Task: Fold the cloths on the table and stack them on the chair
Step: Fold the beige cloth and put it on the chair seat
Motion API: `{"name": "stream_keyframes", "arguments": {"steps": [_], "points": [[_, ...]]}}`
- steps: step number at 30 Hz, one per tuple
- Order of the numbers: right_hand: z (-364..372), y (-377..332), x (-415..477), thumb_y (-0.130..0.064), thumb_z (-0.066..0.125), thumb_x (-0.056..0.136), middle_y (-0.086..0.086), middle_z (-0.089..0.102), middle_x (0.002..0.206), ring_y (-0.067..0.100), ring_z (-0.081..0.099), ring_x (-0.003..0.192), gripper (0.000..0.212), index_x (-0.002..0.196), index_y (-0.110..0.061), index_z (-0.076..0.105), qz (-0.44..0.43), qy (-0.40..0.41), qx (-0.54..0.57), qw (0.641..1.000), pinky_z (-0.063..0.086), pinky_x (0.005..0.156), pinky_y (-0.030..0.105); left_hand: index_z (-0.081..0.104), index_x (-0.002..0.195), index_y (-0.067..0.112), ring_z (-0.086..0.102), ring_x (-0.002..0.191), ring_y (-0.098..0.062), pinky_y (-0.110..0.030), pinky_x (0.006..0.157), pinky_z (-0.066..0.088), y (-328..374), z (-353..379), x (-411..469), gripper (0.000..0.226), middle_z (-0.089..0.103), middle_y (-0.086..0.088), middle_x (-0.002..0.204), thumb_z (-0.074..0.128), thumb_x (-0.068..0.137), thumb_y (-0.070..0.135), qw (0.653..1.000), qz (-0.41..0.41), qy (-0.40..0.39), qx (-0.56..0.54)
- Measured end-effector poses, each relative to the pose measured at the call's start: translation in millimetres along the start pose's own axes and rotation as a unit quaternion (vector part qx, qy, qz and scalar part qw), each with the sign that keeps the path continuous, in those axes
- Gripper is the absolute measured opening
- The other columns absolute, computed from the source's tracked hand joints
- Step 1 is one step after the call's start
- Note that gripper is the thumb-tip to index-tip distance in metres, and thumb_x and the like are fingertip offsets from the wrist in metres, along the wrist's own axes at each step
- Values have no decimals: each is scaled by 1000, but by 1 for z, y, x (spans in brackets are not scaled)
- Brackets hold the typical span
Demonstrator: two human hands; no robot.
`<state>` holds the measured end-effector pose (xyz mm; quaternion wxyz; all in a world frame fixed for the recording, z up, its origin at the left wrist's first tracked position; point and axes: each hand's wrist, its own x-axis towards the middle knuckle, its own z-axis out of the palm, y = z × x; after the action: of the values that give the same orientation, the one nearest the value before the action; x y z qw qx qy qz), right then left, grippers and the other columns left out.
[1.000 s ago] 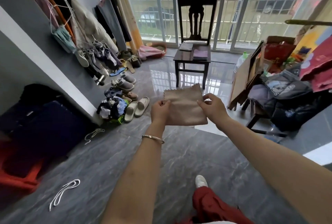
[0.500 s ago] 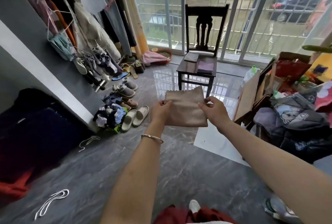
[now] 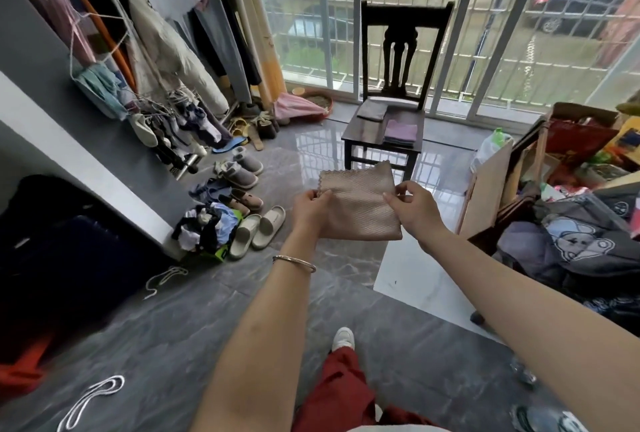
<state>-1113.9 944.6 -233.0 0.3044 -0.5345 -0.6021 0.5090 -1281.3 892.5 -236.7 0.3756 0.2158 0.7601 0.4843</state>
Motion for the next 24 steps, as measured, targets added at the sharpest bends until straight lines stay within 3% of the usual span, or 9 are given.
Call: {"name": "stream_keyframes", "arguments": {"steps": [3,7,10,14,19,24], "points": [[6,-7,21,-24,63,87,3,61,83,20,55,76,21,71,-26,49,2,7,-5,1000,40,62,26,64,109,1,58,94,-23,-26,78,40,8,2,22,28,66,-15,102,58,90,21,1000,2,-5,-1],[15,-16,52,-23,64,87,2,63,82,20,57,75,18,74,-23,51,3,21,-4,1000,43,63,27,63,97,9,52,87,-18,-26,74,41,20,3,55,13,60,-5,85,59,89,18,999,-5,-24,-22],[24,-26,78,-23,65,86,-4,60,73,22,58,76,15,77,-21,52,-5,31,-10,999,45,70,33,59,92,12,49,85,-15,-16,59,41,34,1,81,5,56,-1,76,58,89,16,999,6,-33,-15],[37,-39,112,-21,64,86,-5,58,70,19,55,71,15,78,-17,52,-12,42,-3,999,41,62,27,56,93,12,48,73,-12,-4,41,33,56,-2,114,3,53,2,72,56,90,14,999,14,-38,-22],[51,-46,145,-22,65,85,2,63,88,22,58,82,20,72,-25,51,-10,54,-9,998,45,76,35,59,93,10,46,68,-10,-4,41,34,69,-1,153,5,51,4,66,58,88,11,998,21,-41,-33],[64,-49,170,-24,66,85,4,63,88,24,58,81,20,71,-27,52,0,65,8,998,45,71,36,65,104,-2,50,79,-14,-17,56,39,76,-3,181,25,58,-4,80,59,87,15,999,27,-32,-8]]}}
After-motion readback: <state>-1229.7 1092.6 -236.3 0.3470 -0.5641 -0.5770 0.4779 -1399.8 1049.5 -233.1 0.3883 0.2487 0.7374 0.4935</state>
